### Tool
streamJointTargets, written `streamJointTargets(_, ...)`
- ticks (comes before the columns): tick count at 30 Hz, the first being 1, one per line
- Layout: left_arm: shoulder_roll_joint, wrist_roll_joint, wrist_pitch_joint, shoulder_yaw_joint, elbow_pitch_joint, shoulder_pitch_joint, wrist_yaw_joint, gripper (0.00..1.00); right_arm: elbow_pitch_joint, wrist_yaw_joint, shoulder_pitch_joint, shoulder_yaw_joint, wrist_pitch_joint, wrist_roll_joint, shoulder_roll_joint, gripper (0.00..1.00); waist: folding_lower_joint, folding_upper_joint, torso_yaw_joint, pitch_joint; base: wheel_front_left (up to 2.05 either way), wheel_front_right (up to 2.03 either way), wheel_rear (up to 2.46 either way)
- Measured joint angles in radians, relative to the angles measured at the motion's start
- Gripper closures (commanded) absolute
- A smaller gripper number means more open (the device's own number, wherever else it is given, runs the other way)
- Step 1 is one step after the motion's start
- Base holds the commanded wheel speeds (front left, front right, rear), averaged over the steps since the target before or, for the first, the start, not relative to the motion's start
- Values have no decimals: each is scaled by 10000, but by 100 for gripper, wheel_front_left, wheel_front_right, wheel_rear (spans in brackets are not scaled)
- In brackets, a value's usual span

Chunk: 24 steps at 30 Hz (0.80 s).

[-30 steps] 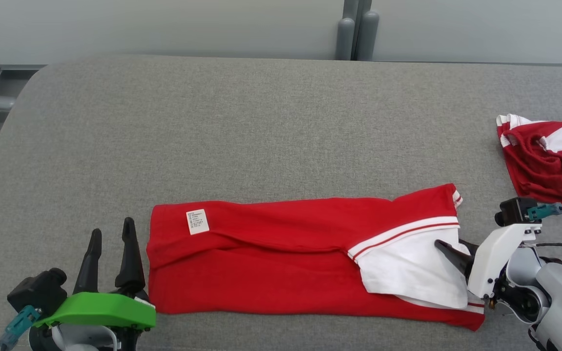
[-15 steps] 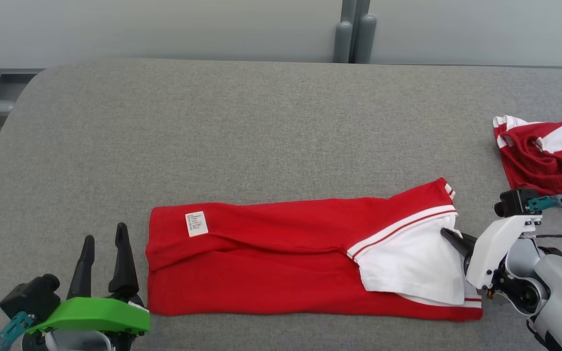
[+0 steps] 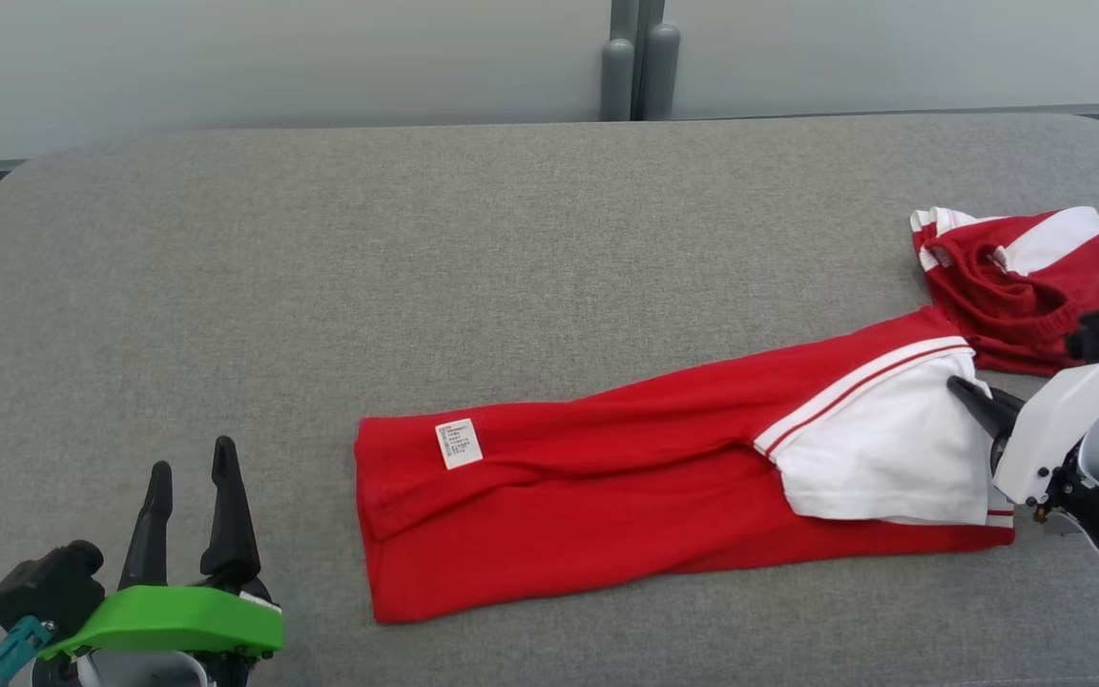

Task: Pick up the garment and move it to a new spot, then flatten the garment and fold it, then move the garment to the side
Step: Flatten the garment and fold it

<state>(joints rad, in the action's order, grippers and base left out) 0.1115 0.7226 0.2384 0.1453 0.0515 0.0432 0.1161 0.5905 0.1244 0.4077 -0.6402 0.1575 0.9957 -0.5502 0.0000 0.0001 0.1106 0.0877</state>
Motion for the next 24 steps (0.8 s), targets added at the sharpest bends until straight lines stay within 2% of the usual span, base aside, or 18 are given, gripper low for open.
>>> streamJointTargets(10,-17,-75,-92,148,-31,2,0,0,-150,0,133,134,-75,282,-466,100,0,0,-340,11,0,0,0)
streamJointTargets(24,-111,-75,-102,219,71,1,2,0,-2715,-2,399,-1406,711,637,73,100,0,0,-192,-221,0,0,0)
